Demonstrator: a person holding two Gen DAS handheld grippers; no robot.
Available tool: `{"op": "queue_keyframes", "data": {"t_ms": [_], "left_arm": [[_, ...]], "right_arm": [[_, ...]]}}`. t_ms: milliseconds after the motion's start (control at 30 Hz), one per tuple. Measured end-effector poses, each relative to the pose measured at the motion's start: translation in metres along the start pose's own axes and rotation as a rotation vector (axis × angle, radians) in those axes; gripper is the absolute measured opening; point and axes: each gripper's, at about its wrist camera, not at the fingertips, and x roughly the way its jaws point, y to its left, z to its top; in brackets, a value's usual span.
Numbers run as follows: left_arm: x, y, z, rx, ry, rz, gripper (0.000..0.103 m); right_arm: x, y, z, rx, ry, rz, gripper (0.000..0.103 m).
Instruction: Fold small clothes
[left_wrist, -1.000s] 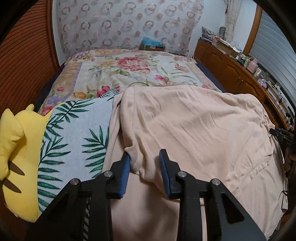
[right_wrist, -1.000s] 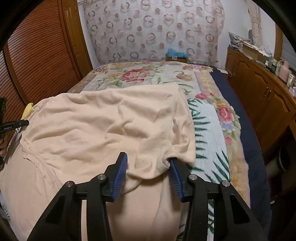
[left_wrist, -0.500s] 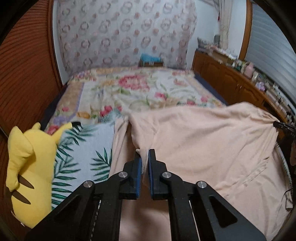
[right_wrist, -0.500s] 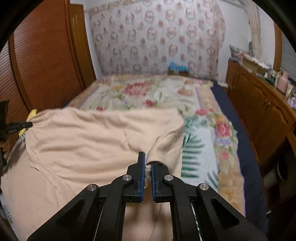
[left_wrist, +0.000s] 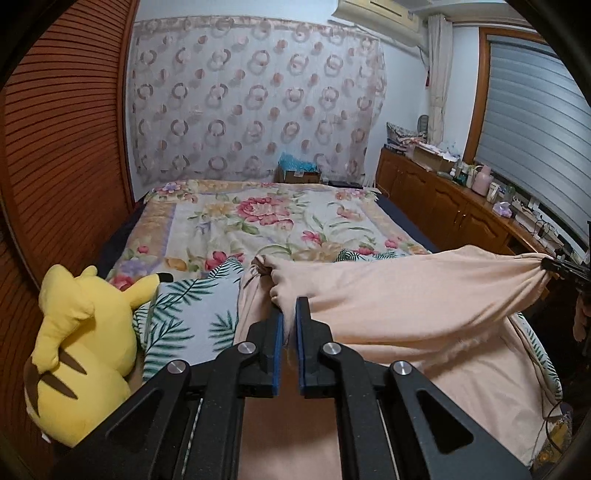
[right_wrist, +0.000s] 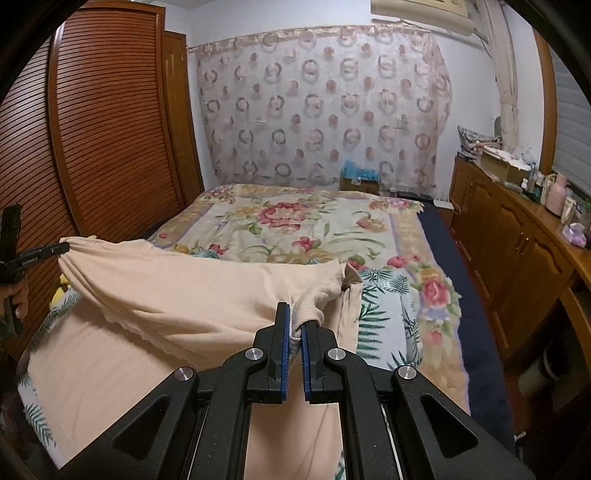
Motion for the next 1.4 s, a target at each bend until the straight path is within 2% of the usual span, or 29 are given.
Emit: {"op": "queue_keyframes", "data": {"t_ms": [333,933,1067,1267,1333,1400], "left_arm": [[-0.056,-0.001,-0.04,0.002,-0.038,0.017,0.007],[-0.116,-0.008,-0.093,0.014,-0.031,0.03,0.007],[-0.115,-0.006,-0.107,0.003,0.0,0.023,0.007],[-0.096,-0.008,-0.134,0.031,0.091,0.064,0.007],[-0.091,-0.008,-0.14,0.036,0.119,0.066,0.014],[-0.089,-0.007,-0.145,0.04,0.127,0.076,0.031]], "right_arm": [[-0.054,0.011,-0.042,-0.007,-0.018,0.017,0.005],[-0.126,0.041,-0.086,-0.027,0.001,0.003,0.005],[-0.139,0.044,-0.098,-0.02,0.017,0.014,0.005],[-0.123,0.04,-0.117,0.019,0.099,0.031,0.005],[-0.117,0.039,-0.117,0.011,0.122,0.014,0.006],[-0.111,0.038,-0.115,0.005,0.133,-0.012,0.012]]}}
